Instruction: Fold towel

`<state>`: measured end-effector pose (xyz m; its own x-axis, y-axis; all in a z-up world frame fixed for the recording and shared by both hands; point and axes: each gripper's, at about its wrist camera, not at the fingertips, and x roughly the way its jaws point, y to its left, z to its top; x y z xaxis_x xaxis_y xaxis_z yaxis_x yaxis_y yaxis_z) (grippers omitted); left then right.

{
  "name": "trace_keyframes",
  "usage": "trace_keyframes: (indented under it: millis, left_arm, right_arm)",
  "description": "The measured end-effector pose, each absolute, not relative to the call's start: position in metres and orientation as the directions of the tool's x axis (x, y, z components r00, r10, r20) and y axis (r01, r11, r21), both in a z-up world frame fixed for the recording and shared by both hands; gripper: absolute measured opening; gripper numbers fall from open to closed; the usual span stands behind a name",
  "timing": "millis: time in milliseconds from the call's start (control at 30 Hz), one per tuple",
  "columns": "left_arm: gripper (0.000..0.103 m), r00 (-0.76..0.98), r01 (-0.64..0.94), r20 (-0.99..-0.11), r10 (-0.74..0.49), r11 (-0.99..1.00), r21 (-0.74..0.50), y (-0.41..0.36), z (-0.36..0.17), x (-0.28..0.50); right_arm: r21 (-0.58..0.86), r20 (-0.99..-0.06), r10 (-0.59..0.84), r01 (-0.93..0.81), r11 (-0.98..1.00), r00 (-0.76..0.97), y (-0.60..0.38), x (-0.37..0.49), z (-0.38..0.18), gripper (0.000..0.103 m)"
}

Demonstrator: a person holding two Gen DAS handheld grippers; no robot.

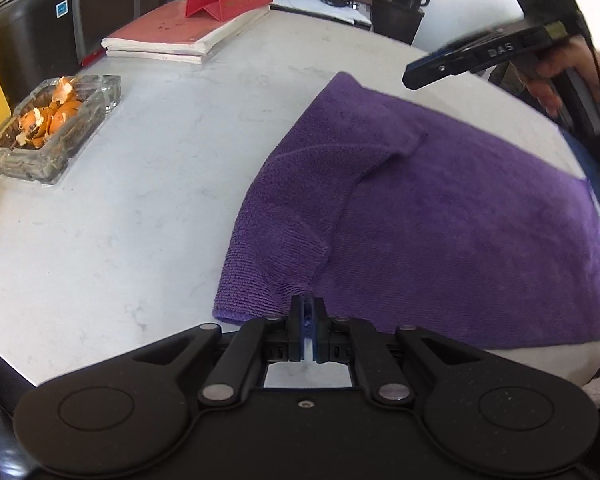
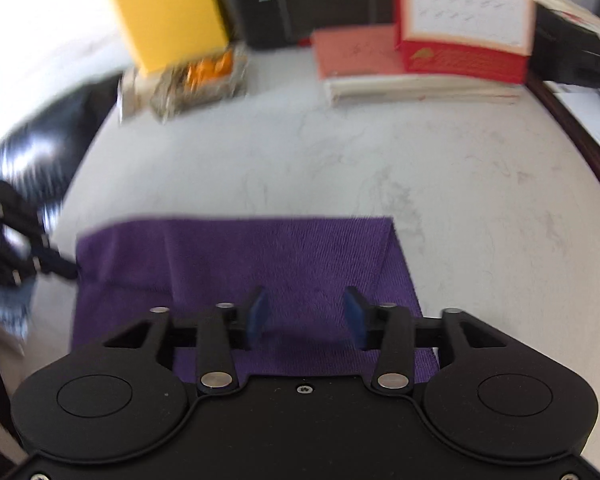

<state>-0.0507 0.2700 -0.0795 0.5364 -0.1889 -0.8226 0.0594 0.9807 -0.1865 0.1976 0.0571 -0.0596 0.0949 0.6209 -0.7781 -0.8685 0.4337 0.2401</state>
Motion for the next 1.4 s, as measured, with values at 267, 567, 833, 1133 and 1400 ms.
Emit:
trace_keyframes:
  millis: [267, 567, 833, 1133, 1400]
  left_arm:
    - [0.003, 0.583, 0.087, -0.777, -0.236, 0.97, -0.229, 0.27, -0.059, -0.054]
    - [0.003, 0.585, 0.134, -0.769, -0.256, 0.966, -0.22, 0.266, -0.054, -0.057]
    - [0.005, 0.547, 0.16, -0.807, -0.221, 0.974, -0.159, 0.258, -0.069, -0.059]
    - [0.017, 0.59, 0.182, -0.803, -0.084, 0.983, 0.031, 0.245, -0.072, -0.059]
    - [0.018, 0.613, 0.202, -0.79, -0.013, 0.969, 0.141, 0.231, -0.08, -0.051]
  right_arm:
    - [0.815, -0.547, 0.815, -0.347, 0.464, -0.193, 0.045, 0.141, -0.108, 0.059]
    - [0.88, -0.464, 0.835, -0.044, 0.473, -0.297, 0.078, 0.124, -0.172, 0.059]
    - [0.862, -0.507, 0.822, -0.177, 0.475, -0.261, 0.107, 0.135, -0.161, 0.021]
    - [0.835, -0.538, 0.813, -0.267, 0.48, -0.221, 0.117, 0.134, -0.151, 0.008]
    - [0.851, -0.52, 0.821, -0.224, 0.475, -0.235, 0.116, 0.132, -0.151, 0.008]
